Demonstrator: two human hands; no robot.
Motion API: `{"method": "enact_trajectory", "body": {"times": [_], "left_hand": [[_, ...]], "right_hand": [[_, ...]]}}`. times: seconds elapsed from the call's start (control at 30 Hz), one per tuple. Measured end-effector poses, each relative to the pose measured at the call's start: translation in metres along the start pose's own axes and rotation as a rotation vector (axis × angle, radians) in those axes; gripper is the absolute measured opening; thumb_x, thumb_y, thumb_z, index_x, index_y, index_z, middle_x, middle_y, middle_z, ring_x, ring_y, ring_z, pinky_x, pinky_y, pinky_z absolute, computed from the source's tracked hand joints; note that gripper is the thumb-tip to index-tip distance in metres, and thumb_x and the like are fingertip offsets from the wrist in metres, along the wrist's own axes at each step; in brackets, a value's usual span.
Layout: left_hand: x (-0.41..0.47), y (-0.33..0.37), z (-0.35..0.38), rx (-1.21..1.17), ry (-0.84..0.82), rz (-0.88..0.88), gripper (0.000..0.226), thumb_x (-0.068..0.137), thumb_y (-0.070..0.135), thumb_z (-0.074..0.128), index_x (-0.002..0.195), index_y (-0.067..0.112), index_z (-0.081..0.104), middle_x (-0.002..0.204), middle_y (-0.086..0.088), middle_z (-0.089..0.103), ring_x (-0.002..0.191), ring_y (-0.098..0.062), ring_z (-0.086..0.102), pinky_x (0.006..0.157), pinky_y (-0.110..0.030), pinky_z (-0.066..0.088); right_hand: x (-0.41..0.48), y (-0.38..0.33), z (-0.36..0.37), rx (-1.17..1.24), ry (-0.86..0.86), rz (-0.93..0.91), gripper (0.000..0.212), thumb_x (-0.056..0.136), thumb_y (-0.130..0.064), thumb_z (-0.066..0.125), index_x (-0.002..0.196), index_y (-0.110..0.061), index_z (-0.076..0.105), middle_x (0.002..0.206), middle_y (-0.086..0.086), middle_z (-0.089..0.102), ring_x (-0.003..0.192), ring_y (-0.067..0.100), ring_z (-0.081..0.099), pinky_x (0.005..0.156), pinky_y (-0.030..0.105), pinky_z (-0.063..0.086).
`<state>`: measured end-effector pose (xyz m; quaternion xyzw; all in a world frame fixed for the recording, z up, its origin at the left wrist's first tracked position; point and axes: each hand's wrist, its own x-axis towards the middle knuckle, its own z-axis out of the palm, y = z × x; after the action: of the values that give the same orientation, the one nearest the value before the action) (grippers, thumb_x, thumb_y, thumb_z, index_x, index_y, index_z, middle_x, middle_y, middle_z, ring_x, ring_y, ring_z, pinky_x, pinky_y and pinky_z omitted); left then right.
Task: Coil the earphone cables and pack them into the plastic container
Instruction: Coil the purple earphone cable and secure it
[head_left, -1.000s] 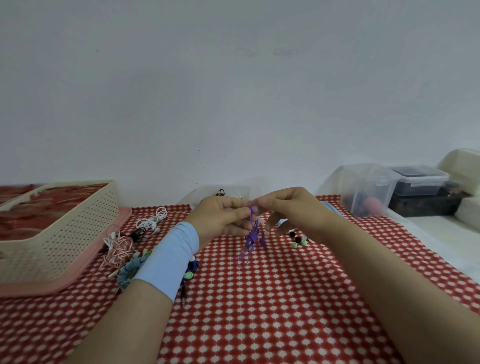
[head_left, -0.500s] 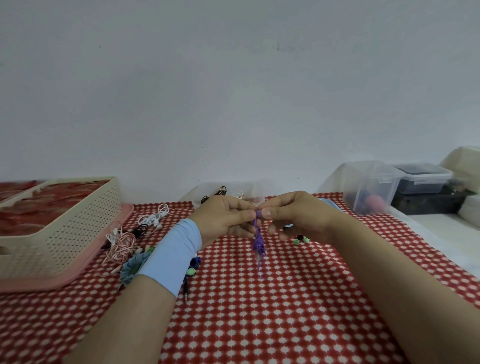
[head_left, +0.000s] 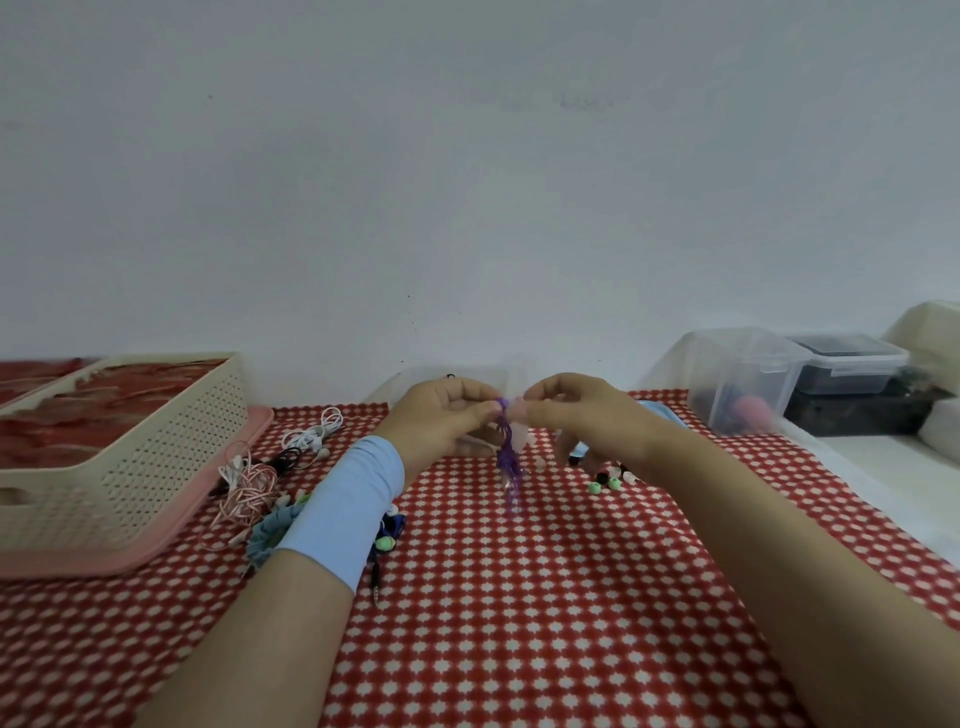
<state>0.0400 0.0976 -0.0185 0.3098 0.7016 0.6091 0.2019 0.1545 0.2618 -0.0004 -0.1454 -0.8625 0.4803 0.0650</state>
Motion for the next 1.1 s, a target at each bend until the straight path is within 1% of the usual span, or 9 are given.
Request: {"method": "enact_trajectory", "body": {"times": [0.1,0.23,0.37,0.47,0.57,0.7,0.87,1.0,1.1], "left_hand": [[-0.001,0.004,-0.002,0.007,0.041,0.024,0.015,0.092,0.009,0.065,0.106,0.007,0.070,0.092,-0.008,0.076,0.082,-0.023,0.072,0.079,-0.039,0.061],[-0.005,0.016,-0.007,-0.013,0.081,0.090,0.013,0.092,0.006,0.065,0.103,0.008,0.071,0.093,-0.007,0.076,0.079,-0.018,0.072,0.073,-0.030,0.061],[-0.003,0.030,-0.020,-0.043,0.154,0.155,0.010,0.090,0.005,0.067,0.097,0.009,0.072,0.095,-0.004,0.076,0.078,-0.010,0.069,0.071,-0.027,0.060],[0.008,0.041,-0.039,0.022,0.209,0.167,0.011,0.089,0.008,0.069,0.100,0.008,0.072,0.100,-0.004,0.076,0.079,-0.009,0.069,0.075,-0.029,0.061],[0.022,0.050,-0.061,0.097,0.267,0.133,0.014,0.089,0.011,0.070,0.102,0.005,0.070,0.098,-0.004,0.076,0.080,-0.012,0.070,0.075,-0.029,0.061],[0.038,0.040,-0.087,0.401,0.307,0.064,0.007,0.087,0.023,0.071,0.092,0.019,0.071,0.093,0.001,0.073,0.087,-0.013,0.068,0.084,-0.033,0.058],[0.042,0.013,-0.100,0.796,0.178,-0.033,0.006,0.085,0.024,0.068,0.089,0.027,0.071,0.105,0.008,0.071,0.098,-0.012,0.064,0.093,-0.032,0.051],[0.042,0.005,-0.105,0.828,0.170,0.041,0.015,0.092,0.026,0.062,0.104,0.031,0.071,0.113,0.011,0.066,0.098,-0.008,0.060,0.091,-0.026,0.047],[0.040,0.003,-0.106,0.930,0.051,0.022,0.015,0.094,0.026,0.060,0.096,0.026,0.075,0.112,0.008,0.067,0.099,-0.011,0.060,0.086,-0.025,0.042]], "right_hand": [[0.000,-0.003,0.016,-0.205,0.000,0.054,0.062,0.067,-0.056,0.088,0.114,-0.024,0.063,0.101,-0.004,0.068,0.075,0.016,0.074,0.061,0.031,0.062],[0.007,-0.006,0.021,-0.161,0.190,-0.042,0.005,0.079,-0.026,0.083,0.079,-0.026,0.079,0.075,-0.003,0.077,0.070,0.015,0.074,0.076,0.039,0.064],[0.010,-0.024,0.016,-0.022,0.189,-0.087,0.009,0.086,-0.012,0.078,0.078,-0.016,0.081,0.069,0.002,0.076,0.060,0.014,0.071,0.065,0.035,0.064],[0.029,-0.044,0.008,-0.063,0.246,-0.141,0.013,0.087,-0.005,0.072,0.080,-0.013,0.081,0.073,0.010,0.076,0.062,0.020,0.072,0.061,0.031,0.063],[0.058,-0.062,0.003,-0.145,0.269,-0.199,0.016,0.085,-0.006,0.071,0.076,-0.015,0.080,0.073,0.011,0.076,0.073,0.030,0.075,0.067,0.041,0.065],[0.093,-0.076,0.021,-0.393,0.231,-0.259,0.012,0.087,-0.008,0.069,0.084,-0.010,0.081,0.076,0.007,0.075,0.067,0.023,0.067,0.071,0.035,0.061],[0.124,-0.057,0.048,-0.596,0.194,-0.253,0.016,0.090,-0.012,0.068,0.095,-0.018,0.082,0.096,-0.002,0.076,0.085,0.017,0.068,0.072,0.026,0.050],[0.124,-0.050,0.060,-0.812,0.102,-0.230,0.020,0.095,-0.022,0.064,0.105,-0.032,0.078,0.105,-0.010,0.073,0.095,0.014,0.065,0.079,0.029,0.053],[0.121,-0.053,0.062,-0.880,-0.010,-0.215,0.028,0.101,-0.024,0.054,0.113,-0.037,0.076,0.113,-0.013,0.070,0.100,0.015,0.061,0.086,0.031,0.053]]}}
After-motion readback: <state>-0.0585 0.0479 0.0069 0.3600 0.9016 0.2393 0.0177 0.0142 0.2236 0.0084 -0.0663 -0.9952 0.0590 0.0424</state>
